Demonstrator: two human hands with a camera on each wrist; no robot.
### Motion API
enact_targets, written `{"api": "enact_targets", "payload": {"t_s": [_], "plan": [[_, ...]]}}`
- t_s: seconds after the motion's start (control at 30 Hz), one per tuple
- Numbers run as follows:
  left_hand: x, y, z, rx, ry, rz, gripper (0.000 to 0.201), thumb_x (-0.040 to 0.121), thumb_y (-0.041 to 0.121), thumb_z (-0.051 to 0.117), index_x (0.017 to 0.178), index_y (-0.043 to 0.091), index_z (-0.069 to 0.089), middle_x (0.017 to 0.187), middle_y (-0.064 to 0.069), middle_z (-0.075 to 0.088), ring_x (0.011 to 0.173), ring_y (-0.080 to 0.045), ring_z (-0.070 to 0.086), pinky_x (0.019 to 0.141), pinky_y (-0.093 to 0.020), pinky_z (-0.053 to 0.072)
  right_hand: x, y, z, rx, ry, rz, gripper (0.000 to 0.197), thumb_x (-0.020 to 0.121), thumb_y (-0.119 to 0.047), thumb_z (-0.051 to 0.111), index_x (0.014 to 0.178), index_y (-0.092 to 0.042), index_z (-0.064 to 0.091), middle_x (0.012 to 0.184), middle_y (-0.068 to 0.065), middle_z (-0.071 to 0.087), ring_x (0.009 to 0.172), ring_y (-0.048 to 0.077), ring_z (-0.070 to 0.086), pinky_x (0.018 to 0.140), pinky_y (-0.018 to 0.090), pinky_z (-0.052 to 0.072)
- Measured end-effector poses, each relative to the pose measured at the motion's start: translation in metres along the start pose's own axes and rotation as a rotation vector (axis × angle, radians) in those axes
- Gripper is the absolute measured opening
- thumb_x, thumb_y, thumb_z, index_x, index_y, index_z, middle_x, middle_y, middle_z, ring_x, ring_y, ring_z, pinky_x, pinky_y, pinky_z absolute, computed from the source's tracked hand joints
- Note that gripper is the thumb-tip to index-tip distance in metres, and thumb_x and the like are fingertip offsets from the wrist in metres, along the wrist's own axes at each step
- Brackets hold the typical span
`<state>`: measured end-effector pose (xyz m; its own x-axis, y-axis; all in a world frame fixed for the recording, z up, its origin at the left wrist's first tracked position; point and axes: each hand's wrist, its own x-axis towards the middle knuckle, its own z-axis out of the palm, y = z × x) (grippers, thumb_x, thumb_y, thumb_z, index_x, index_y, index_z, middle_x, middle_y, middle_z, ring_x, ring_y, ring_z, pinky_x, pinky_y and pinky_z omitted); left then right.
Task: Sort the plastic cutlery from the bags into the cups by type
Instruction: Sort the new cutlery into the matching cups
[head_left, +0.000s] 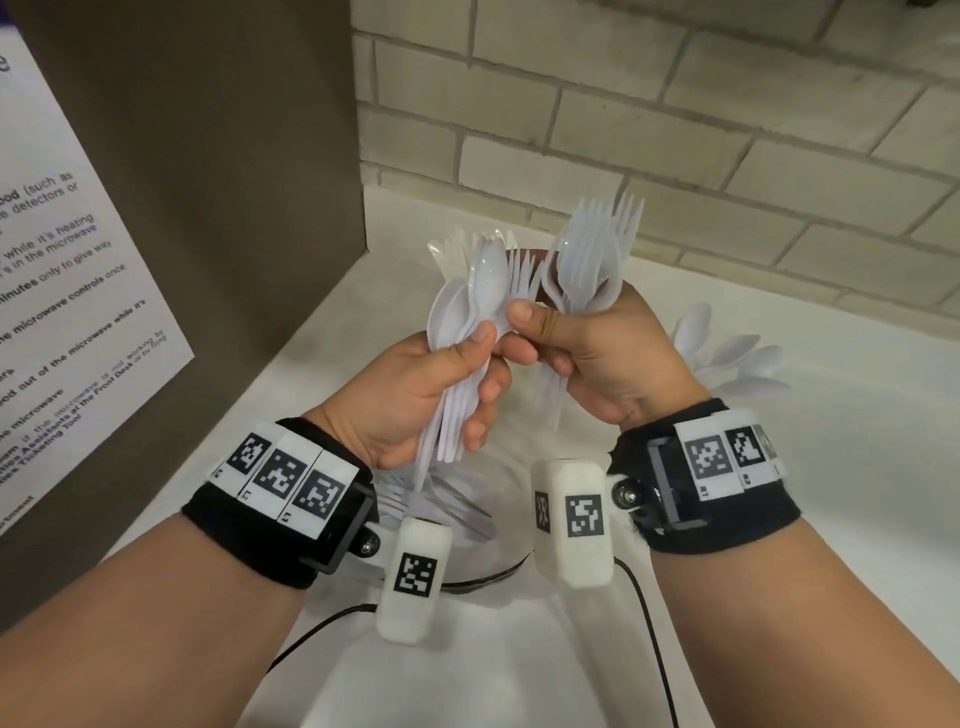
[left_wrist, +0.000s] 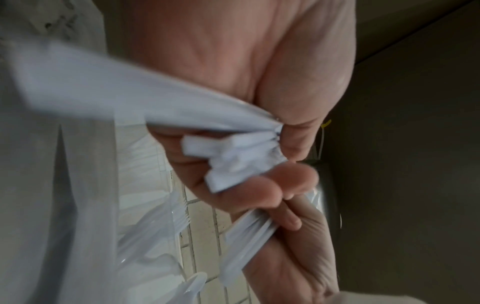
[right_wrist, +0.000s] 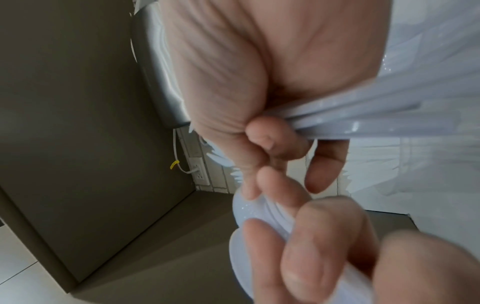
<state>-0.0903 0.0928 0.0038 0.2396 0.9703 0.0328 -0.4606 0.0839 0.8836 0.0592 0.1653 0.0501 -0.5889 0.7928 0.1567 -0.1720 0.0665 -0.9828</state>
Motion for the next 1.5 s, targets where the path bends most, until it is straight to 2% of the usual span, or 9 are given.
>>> {"api": "enact_targets", "payload": {"t_s": [0.2, 0.37, 0.53, 0.7, 0.97, 1.03, 1.27, 1.4, 1.5], "plan": [[0.001, -0.002, 0.008, 0.198, 0.159, 0.002, 0.037, 0.092, 0.041, 0.050, 0.102, 0.011, 0.069, 0.072, -0.006, 0.066, 0.058, -0.023, 0.064, 0.061, -0.035, 0.056, 0.003, -0.001, 0.000, -0.034, 0.237, 0.062, 0.009, 0.087, 0.003, 0.061, 0.085, -0.004, 0.066, 0.061, 0.004, 0.061, 0.037, 0.011, 0.036, 0.048, 0.027, 0.034], [0.004, -0.002, 0.013, 0.341, 0.191, 0.010, 0.042, 0.085, 0.044, 0.047, 0.101, 0.013, 0.069, 0.076, -0.007, 0.071, 0.057, -0.021, 0.065, 0.066, -0.038, 0.055, 0.000, 0.002, 0.001, -0.078, 0.213, 0.087, 0.012, 0.090, -0.001, 0.061, 0.100, 0.001, 0.066, 0.077, 0.009, 0.066, 0.051, 0.011, 0.056, 0.050, 0.026, 0.045], [0.006, -0.001, 0.018, 0.293, 0.193, -0.041, 0.043, 0.092, 0.037, 0.044, 0.111, 0.006, 0.066, 0.095, -0.014, 0.075, 0.079, -0.031, 0.073, 0.074, -0.039, 0.060, 0.001, 0.004, -0.005, -0.096, 0.323, 0.127, 0.018, 0.091, -0.005, 0.060, 0.073, -0.007, 0.064, 0.059, 0.002, 0.064, 0.050, 0.014, 0.051, 0.058, 0.033, 0.044], [0.010, -0.002, 0.018, 0.277, 0.324, -0.062, 0.037, 0.102, 0.031, 0.040, 0.111, 0.004, 0.064, 0.103, -0.016, 0.073, 0.091, -0.032, 0.072, 0.083, -0.044, 0.058, 0.002, 0.003, -0.009, 0.001, 0.407, 0.106, 0.014, 0.098, -0.009, 0.051, 0.093, -0.006, 0.064, 0.081, 0.012, 0.072, 0.075, 0.027, 0.070, 0.073, 0.044, 0.057], [0.005, 0.004, 0.012, 0.258, 0.419, -0.006, 0.034, 0.100, 0.032, 0.041, 0.109, 0.007, 0.063, 0.107, -0.010, 0.073, 0.093, -0.028, 0.072, 0.080, -0.041, 0.059, 0.026, -0.032, -0.068, -0.330, 0.780, -0.257, 0.018, 0.098, -0.009, 0.043, 0.113, -0.014, 0.052, 0.102, 0.010, 0.063, 0.054, 0.023, 0.070, 0.059, 0.043, 0.060], [0.006, 0.004, 0.014, 0.269, 0.418, -0.004, 0.033, 0.100, 0.032, 0.041, 0.108, 0.008, 0.063, 0.106, -0.009, 0.073, 0.092, -0.027, 0.072, 0.080, -0.041, 0.059, 0.036, -0.030, -0.069, -0.346, 0.784, -0.311, 0.021, 0.097, -0.006, 0.044, 0.108, -0.023, 0.050, 0.099, 0.008, 0.063, 0.054, 0.020, 0.066, 0.059, 0.040, 0.059], [0.009, 0.004, 0.014, 0.275, 0.427, 0.013, 0.034, 0.100, 0.032, 0.041, 0.110, 0.008, 0.063, 0.106, -0.008, 0.073, 0.092, -0.028, 0.072, 0.080, -0.042, 0.059, 0.068, 0.009, -0.074, -0.192, 0.773, -0.218, 0.035, 0.097, -0.011, 0.050, 0.131, 0.000, 0.049, 0.106, 0.020, 0.066, 0.076, 0.019, 0.064, 0.060, 0.023, 0.055], [0.007, 0.004, 0.011, 0.273, 0.443, 0.020, 0.034, 0.099, 0.033, 0.042, 0.110, 0.008, 0.063, 0.106, -0.008, 0.073, 0.091, -0.029, 0.072, 0.080, -0.042, 0.058, 0.066, 0.034, -0.077, -0.159, 0.690, -0.057, 0.019, 0.090, -0.014, 0.063, 0.108, -0.015, 0.063, 0.093, 0.006, 0.069, 0.083, 0.020, 0.067, 0.084, 0.042, 0.058], [0.006, 0.004, 0.009, 0.270, 0.456, 0.025, 0.033, 0.099, 0.032, 0.042, 0.110, 0.008, 0.063, 0.106, -0.008, 0.073, 0.091, -0.030, 0.073, 0.080, -0.042, 0.059, 0.060, 0.038, -0.084, -0.068, 0.588, 0.064, 0.041, 0.070, -0.013, 0.081, 0.105, -0.018, 0.060, 0.095, 0.008, 0.070, 0.092, 0.023, 0.067, 0.097, 0.044, 0.051]]}}
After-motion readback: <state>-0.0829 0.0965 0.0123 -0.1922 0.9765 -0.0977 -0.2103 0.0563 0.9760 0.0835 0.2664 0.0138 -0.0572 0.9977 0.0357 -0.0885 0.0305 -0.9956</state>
